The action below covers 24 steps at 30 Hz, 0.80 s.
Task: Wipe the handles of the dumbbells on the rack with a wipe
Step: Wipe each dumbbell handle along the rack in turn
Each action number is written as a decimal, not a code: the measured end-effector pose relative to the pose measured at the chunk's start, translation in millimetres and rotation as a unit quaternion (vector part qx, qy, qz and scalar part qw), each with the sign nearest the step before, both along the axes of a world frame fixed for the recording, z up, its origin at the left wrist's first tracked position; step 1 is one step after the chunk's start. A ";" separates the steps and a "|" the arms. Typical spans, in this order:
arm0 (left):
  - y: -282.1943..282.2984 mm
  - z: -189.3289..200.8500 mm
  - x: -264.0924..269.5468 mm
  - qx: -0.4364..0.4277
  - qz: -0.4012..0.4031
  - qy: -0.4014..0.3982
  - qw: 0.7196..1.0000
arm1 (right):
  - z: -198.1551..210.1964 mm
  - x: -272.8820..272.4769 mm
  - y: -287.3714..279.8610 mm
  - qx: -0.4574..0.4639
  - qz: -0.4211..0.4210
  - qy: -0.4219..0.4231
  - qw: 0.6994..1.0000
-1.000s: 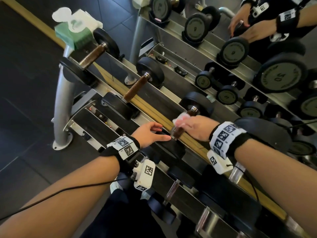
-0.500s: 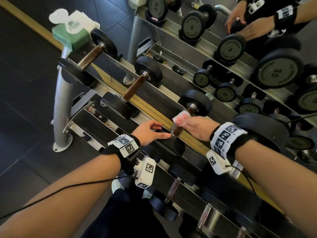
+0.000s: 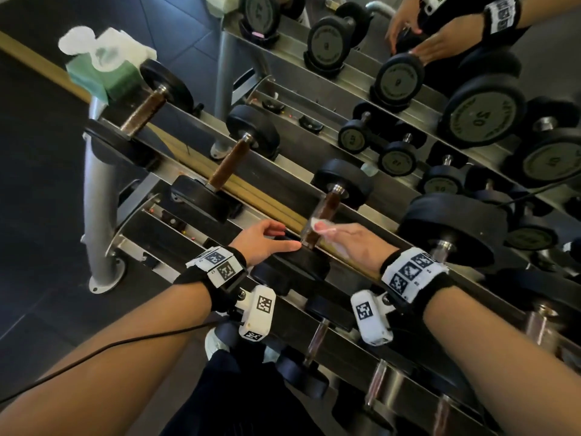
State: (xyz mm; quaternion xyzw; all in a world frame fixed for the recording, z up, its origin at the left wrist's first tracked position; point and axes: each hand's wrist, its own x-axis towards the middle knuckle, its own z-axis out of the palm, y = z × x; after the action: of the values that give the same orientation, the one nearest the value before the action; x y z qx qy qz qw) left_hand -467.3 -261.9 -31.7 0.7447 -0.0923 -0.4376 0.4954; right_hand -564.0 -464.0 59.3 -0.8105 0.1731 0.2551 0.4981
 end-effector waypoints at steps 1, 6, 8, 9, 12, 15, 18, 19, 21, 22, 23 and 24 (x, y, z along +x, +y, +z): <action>0.3 0.8 0.4 0.003 -0.003 -0.005 1.000 | -1.5 -0.1 -3.5 0.014 -0.067 -0.032 0.997; 0.2 2.5 0.6 0.015 -0.012 -0.014 1.000 | -30.2 5.3 -4.9 0.051 -0.286 -0.095 0.952; 0.2 3.7 1.1 0.018 -0.016 -0.014 1.000 | -38.3 12.1 0.3 0.063 -0.335 -0.090 0.936; 0.0 4.6 1.5 0.018 -0.018 -0.014 1.000 | -40.7 15.4 3.2 0.069 -0.359 -0.088 0.927; -0.2 6.5 2.4 0.010 -0.017 -0.004 1.000 | -45.2 15.3 14.0 0.077 -0.387 -0.096 0.914; 0.2 8.1 3.3 0.001 -0.017 0.003 1.000 | -47.4 -2.7 31.2 0.084 -0.361 -0.102 0.923; 0.9 7.5 5.1 -0.004 -0.018 0.013 1.000 | -52.0 -20.9 40.5 0.084 -0.324 -0.102 0.937; 1.2 6.4 6.0 -0.005 -0.014 0.020 1.000 | -52.0 -23.0 39.2 0.079 -0.320 -0.109 0.938; 1.7 4.6 7.4 -0.007 -0.010 0.028 1.000 | -52.7 -20.6 29.8 0.065 -0.342 -0.130 0.929; 1.8 4.2 8.0 -0.005 -0.012 0.028 1.000 | -53.1 -17.1 24.3 0.055 -0.360 -0.141 0.921; 2.1 4.0 8.1 -0.005 -0.015 0.026 1.000 | -52.4 -12.5 20.3 0.045 -0.375 -0.150 0.914; 1.9 4.0 8.2 -0.004 -0.017 0.025 1.000 | -52.5 -7.0 18.0 0.042 -0.388 -0.154 0.908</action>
State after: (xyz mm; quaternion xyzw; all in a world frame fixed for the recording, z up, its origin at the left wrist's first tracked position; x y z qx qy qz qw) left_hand -459.0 -260.0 -27.7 0.7301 -0.0942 -0.4639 0.4928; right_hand -571.0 -446.0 6.8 -0.6870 0.3837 -0.0792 0.6121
